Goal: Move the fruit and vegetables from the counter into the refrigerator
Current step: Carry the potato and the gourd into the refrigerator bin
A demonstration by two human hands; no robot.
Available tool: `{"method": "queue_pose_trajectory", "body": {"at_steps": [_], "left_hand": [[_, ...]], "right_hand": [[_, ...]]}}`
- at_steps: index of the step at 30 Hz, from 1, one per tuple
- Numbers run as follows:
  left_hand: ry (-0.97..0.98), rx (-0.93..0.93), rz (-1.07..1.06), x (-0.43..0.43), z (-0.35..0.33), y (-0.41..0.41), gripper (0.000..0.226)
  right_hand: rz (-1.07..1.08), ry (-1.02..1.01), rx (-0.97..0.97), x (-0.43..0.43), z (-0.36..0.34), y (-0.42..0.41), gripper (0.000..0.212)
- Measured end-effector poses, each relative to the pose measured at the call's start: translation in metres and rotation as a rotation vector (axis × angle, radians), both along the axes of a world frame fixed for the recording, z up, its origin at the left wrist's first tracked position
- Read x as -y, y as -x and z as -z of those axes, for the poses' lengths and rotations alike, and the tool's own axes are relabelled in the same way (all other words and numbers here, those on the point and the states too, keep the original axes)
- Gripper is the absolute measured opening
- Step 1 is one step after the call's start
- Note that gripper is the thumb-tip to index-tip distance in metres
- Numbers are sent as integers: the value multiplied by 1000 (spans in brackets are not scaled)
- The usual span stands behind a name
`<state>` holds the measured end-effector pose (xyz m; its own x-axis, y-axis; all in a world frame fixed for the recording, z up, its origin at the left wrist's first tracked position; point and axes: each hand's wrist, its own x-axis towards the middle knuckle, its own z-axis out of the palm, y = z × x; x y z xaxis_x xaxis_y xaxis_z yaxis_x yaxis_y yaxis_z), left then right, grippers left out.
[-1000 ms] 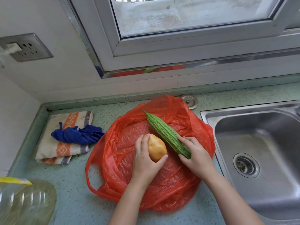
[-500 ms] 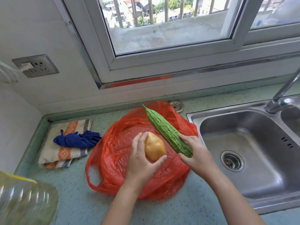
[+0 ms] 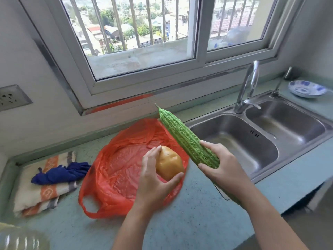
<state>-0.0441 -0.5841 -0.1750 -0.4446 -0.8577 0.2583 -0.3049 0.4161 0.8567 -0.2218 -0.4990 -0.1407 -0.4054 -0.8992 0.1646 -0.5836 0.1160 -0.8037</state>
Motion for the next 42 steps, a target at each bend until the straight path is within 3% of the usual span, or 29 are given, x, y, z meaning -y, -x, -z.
{"method": "queue_pose_trajectory", "body": {"at_steps": [6,14,24,28,42], "left_hand": [[-77,-103,150,-46,-7,-6,80],[-92,-84,359,-123,8,10,76],[-71,-64,837,-240,-19,94,74],[-110,-93,1006,-314,-26,151,75],[32,-177,1600,-636,-61,291,79]], "right_hand": [[178,7,8,-73,-18,-22,58],[451,-30,24,-183,-21,-43,58],[865,92,-39,-339,-35,-25,58],[1028,135,9,-418,-38,-7,59],[1640,162,-154,-720,-53,23,58]]}}
